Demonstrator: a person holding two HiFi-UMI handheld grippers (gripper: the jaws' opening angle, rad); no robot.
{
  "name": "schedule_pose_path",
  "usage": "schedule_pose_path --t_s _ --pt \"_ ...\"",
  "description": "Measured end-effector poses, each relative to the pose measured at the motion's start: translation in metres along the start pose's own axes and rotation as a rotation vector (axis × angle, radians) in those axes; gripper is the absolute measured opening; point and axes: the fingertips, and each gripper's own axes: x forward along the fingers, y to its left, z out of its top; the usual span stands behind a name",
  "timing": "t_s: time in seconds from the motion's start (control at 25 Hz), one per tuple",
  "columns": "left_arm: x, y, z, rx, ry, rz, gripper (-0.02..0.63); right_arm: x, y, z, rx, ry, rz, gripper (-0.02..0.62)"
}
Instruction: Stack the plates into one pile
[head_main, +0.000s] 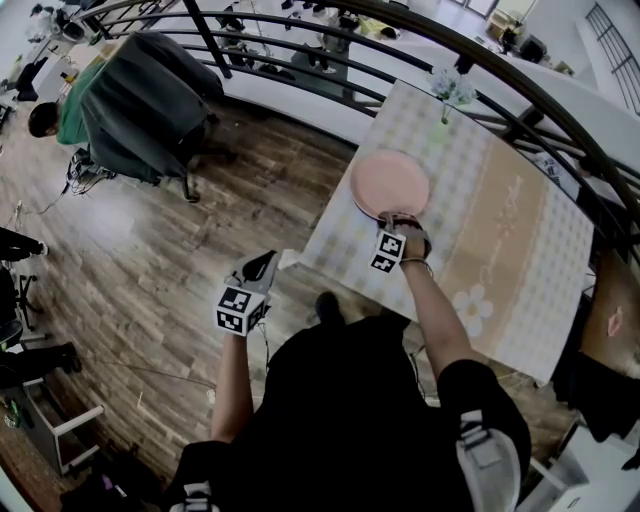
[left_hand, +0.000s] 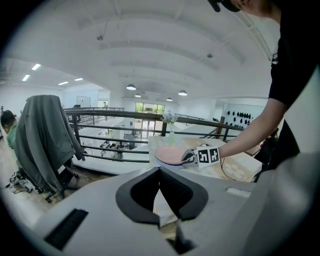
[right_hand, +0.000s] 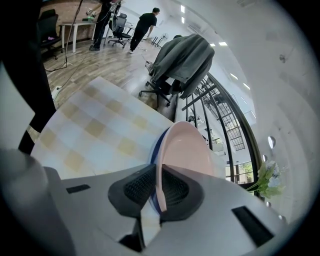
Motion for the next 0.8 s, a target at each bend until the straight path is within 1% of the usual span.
schedule_pose_path --t_s 0.08,0.28,0.36,0.52,0.64,0.8 --pt "0.000 0.000 0.000 0.003 0.000 -0.002 0.000 0.000 0.001 0.001 0.003 -0.001 -0.006 0.037" --pt "0.003 -0.005 0.004 0.015 -0.002 -0.014 0.000 -0.004 -0.005 0.003 0.016 -0.015 -0.015 0.091" --pt "0.005 -0.007 0.006 0.020 -0.004 -0.022 0.001 -0.009 -0.006 0.004 0.023 -0.030 -0.016 0.096" --pt "0.010 -0.014 0.008 0.030 -0.005 -0.039 0.000 -0.015 0.000 0.004 0.046 -0.058 0.000 0.094" --pt "0.014 -0.020 0.012 0.037 -0.010 -0.048 0.001 -0.024 -0.002 0.001 0.087 -0.080 -0.006 0.088" --pt "0.019 -0.033 0.017 0.049 -0.016 -0.060 0.000 -0.035 -0.005 -0.013 0.145 -0.086 -0.022 0.072"
